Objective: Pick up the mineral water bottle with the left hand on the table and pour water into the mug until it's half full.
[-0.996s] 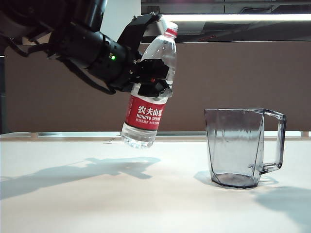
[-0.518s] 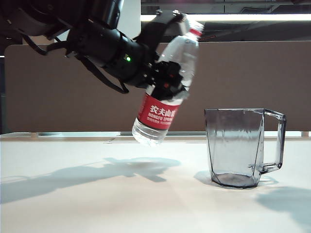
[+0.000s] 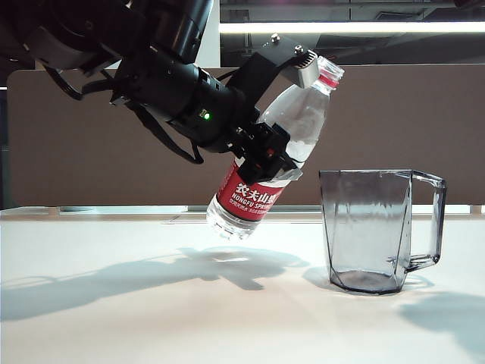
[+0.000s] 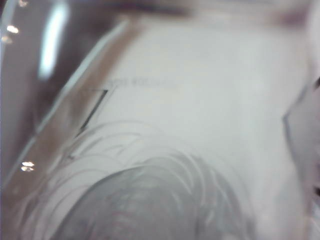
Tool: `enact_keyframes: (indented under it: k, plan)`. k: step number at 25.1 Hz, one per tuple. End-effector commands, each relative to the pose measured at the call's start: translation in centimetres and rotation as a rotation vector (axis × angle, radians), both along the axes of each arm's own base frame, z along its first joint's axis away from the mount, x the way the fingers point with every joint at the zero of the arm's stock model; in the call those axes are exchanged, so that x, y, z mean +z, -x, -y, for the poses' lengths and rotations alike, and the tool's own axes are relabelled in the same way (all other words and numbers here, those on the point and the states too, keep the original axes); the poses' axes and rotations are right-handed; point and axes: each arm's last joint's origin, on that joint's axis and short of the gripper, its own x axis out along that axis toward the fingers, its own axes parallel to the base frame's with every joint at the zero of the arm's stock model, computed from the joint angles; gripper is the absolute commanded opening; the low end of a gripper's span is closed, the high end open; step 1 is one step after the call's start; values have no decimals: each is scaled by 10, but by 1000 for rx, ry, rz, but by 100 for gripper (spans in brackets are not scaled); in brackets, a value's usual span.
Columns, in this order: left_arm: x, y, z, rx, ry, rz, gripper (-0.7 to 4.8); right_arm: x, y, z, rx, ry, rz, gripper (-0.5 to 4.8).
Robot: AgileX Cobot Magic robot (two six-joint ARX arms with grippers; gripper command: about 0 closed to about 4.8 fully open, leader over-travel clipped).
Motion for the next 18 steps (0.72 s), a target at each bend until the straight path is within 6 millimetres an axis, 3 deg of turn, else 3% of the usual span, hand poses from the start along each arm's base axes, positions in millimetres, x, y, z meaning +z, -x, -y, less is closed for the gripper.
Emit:
enact_keyframes:
  k: [1, 18]
  plan:
    - [8, -2, 3, -10, 34, 64, 214, 4, 0, 0, 5, -17, 18, -8]
    - [3, -5, 6, -37, -23, 128, 214, 4, 0, 0, 5, -17, 18, -9]
